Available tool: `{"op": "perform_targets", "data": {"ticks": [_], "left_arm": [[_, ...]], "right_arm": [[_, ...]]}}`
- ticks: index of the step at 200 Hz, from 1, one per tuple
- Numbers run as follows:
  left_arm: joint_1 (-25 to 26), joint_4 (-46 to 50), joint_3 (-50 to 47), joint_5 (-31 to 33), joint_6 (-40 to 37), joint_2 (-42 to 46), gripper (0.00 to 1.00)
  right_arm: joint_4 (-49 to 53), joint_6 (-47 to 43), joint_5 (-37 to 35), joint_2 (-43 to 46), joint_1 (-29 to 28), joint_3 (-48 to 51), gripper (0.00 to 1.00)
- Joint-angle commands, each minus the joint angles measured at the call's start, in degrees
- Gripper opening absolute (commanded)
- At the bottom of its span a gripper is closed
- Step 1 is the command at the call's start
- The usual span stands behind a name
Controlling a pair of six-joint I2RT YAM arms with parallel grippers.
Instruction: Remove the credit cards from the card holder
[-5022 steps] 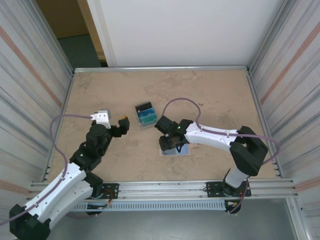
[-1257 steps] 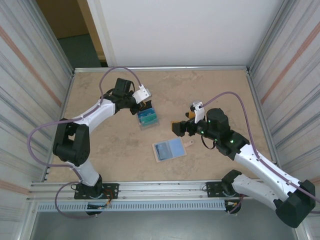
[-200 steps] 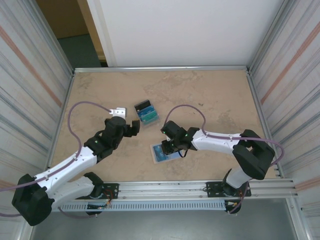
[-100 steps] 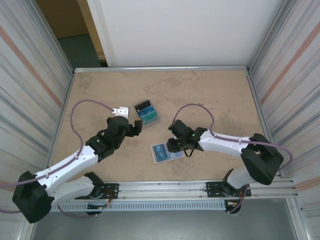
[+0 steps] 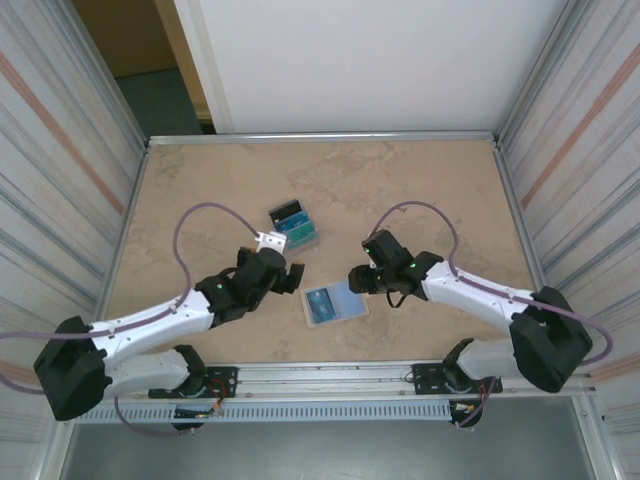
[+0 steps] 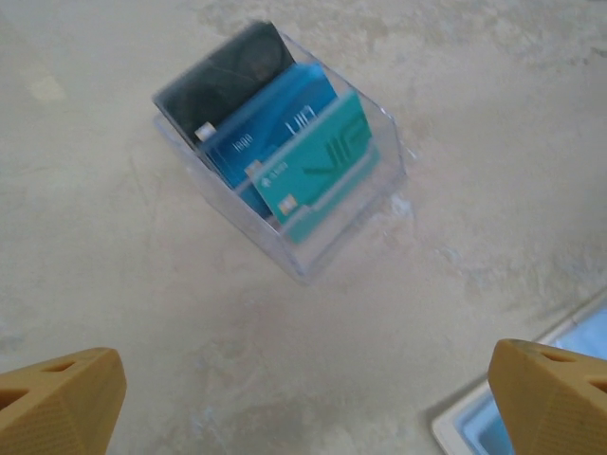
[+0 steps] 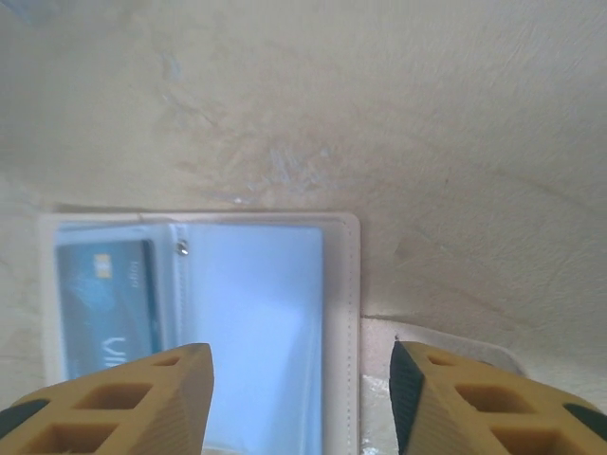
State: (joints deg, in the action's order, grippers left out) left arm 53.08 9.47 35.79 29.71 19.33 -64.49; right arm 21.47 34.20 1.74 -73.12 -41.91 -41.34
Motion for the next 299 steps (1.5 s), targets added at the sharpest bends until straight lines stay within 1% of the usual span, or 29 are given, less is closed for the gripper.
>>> {"op": "perform_targets", "data": {"ticks": [1,17,28,53,71,98,148,197,234,299], "left_arm": [[2.4,2.6,0.3,2.5,3.4,-2.9,0.99],[3.5,2.8,0.0,0.5,5.1,-5.0,0.98],[3.7,2.1,-0.5,-1.8,6.2,-6.1,0.99],[3.6,-0.5,-2.0,-5.5,7.6,-8.3,0.99],[3.6,-1.7,-2.1,-6.3,7.6,-9.9,0.99],[3.6,-2.6,-1.6,-7.1,7.2,-12.9,0.99],[3.6,-2.7,-1.5,-7.5,7.0,-16.4,0.99],[3.6,-2.2,-1.2,-6.8,7.0,-18.7,0.99],[3.6,-1.4,-0.8,-6.0,7.0,-19.8,0.99],[3.6,-0.6,-0.9,-5.5,7.1,-20.2,0.99]], "right_arm": [[0.6,1.7,3.2,3.3,1.2,0.7,0.54],[-0.9,2.9,6.6,4.3,1.7,1.2,0.53],[-2.4,3.9,9.0,4.6,2.0,1.6,0.50],[-6.0,6.4,13.6,3.7,2.4,2.6,0.48],[-9.0,7.7,17.1,1.9,2.9,3.3,0.47],[-11.9,8.7,21.4,-2.2,3.2,3.1,0.47],[-14.0,8.7,22.8,-6.1,2.9,2.9,0.44],[-12.9,7.1,22.2,-10.7,1.6,1.4,0.32],[-15.2,6.6,24.3,-13.6,0.3,0.9,0.29],[-19.2,7.0,27.7,-16.8,0.6,1.1,0.25]]}}
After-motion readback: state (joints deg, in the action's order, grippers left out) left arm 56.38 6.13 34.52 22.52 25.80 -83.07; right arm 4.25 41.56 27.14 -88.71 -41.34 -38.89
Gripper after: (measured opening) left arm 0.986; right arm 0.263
